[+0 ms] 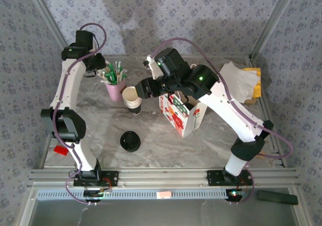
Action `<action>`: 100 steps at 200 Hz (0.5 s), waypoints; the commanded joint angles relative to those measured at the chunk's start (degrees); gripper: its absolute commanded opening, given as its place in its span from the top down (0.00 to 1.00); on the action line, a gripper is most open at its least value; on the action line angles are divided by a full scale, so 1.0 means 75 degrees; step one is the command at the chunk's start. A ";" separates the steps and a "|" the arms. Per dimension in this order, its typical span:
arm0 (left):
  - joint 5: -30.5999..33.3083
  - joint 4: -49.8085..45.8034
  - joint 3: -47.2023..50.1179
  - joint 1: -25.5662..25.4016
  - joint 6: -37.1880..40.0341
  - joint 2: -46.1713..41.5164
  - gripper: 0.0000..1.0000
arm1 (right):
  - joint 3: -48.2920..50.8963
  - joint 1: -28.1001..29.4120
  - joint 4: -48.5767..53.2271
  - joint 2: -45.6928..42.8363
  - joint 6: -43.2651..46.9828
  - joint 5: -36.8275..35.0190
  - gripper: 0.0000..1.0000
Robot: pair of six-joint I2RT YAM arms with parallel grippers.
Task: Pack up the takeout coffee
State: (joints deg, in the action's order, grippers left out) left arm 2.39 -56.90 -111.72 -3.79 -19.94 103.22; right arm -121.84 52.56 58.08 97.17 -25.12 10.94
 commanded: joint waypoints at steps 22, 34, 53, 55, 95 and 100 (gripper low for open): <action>-0.0108 -0.0077 0.0104 -0.0138 0.0034 -0.0028 0.71 | 0.0004 0.0083 -0.0064 -0.0181 -0.0107 -0.0067 0.46; -0.0076 -0.0099 0.0183 -0.0137 0.0023 -0.0028 0.71 | 0.0015 0.0071 -0.0064 -0.0182 -0.0107 -0.0067 0.46; 0.0060 -0.0157 0.0239 -0.0139 -0.0001 -0.0037 0.72 | 0.0015 0.0080 -0.0065 -0.0179 -0.0098 -0.0054 0.46; 0.0080 -0.0167 0.0251 -0.0139 -0.0007 -0.0036 0.72 | 0.0015 0.0076 -0.0068 -0.0172 -0.0096 -0.0053 0.46; 0.0187 -0.0280 0.0283 -0.0148 -0.0049 -0.0029 0.72 | 0.0015 0.0075 -0.0062 -0.0182 -0.0072 -0.0040 0.46; 0.0174 -0.0285 0.0286 -0.0144 -0.0058 -0.0028 0.72 | 0.0016 0.0071 -0.0068 -0.0173 -0.0072 -0.0030 0.46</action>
State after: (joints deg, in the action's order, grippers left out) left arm 3.05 -57.45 -109.62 -4.73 -19.99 103.22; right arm -121.84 52.71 58.08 97.17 -25.10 10.94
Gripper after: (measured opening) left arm 0.280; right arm 0.541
